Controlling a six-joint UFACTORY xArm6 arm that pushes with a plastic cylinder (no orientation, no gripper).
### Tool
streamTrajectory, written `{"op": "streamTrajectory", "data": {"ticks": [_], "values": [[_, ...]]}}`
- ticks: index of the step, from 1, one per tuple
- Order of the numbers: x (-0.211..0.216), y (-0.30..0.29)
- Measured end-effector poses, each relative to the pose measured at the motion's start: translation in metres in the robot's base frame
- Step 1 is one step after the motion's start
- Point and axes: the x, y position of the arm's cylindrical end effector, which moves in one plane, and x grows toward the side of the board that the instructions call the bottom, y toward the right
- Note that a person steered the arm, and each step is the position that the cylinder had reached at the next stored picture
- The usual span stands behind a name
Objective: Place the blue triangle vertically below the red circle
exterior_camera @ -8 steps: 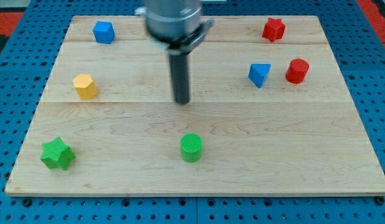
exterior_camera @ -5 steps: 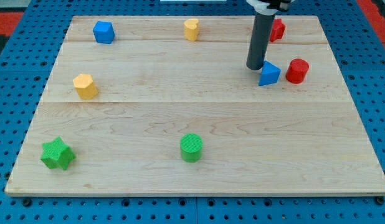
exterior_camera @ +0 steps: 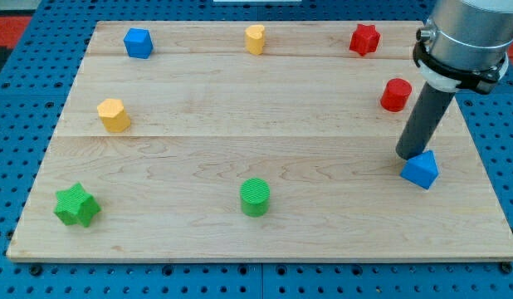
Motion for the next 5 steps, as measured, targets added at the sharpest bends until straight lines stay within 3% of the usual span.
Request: {"op": "streamTrajectory", "data": {"ticks": [1,3,4,5], "values": [[-0.001,0.015],[0.062,0.020],[0.065,-0.014],[0.062,0.010]]}}
